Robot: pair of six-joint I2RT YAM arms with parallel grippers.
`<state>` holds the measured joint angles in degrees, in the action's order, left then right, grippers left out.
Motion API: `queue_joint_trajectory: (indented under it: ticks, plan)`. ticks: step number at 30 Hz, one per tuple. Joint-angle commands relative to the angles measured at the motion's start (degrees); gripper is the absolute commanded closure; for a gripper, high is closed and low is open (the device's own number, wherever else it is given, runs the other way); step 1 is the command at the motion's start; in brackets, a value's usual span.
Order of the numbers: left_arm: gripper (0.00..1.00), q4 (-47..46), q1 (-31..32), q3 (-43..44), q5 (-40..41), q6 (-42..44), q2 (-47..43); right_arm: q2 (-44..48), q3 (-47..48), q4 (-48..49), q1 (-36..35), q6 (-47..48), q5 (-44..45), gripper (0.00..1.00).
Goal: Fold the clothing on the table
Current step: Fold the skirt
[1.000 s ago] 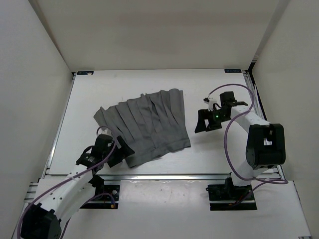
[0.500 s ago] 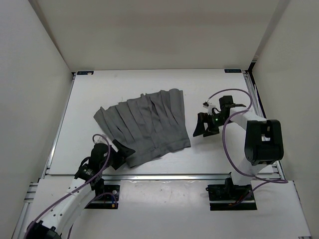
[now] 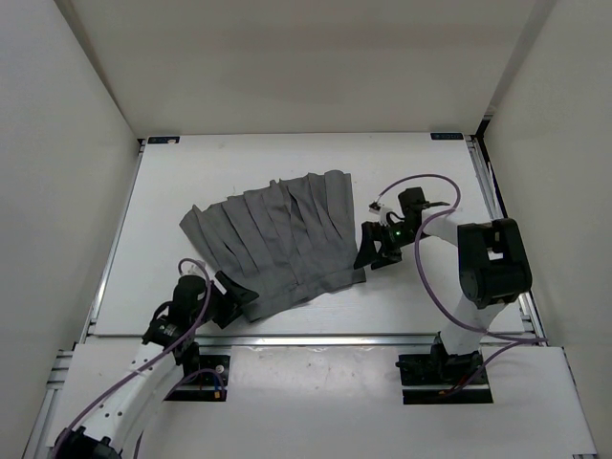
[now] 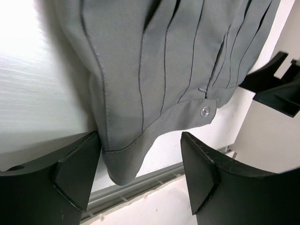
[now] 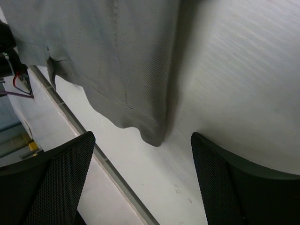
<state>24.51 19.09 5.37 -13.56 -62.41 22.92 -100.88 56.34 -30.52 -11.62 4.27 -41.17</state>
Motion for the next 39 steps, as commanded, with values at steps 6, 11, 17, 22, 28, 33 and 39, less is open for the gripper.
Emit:
queue_joint_trajectory:
  ticks: [6,11,17,22,28,33,39]
  plan:
    - [0.22,-3.8,5.3,-0.9,0.4,-0.6,6.4,-3.2,-1.4,3.4,-3.3,-2.2,-0.1,0.15]
    - [0.33,-4.8,5.3,-1.7,-0.9,-0.3,6.7,-3.1,-2.5,3.0,-3.4,-2.2,-1.1,0.39]
    - [0.87,-4.0,3.4,-3.5,-4.5,-1.7,1.8,-0.6,-4.7,2.2,-1.6,-1.5,-0.1,1.0]
    - [1.0,2.6,1.4,-1.8,-7.2,-0.9,-3.4,4.7,-5.4,-3.5,0.2,3.5,-0.1,1.0]
    - [1.0,11.2,0.0,2.4,-14.3,-3.8,-11.2,13.7,-7.5,-13.9,0.0,11.2,1.7,1.0]
    - [1.0,17.8,0.3,10.0,-14.5,-4.0,-12.8,23.6,-9.6,-19.8,4.5,16.7,-0.6,1.0]
    - [1.0,16.2,-1.9,19.5,-20.7,-2.9,-8.1,35.7,-5.6,-24.6,3.9,22.5,-0.5,1.0]
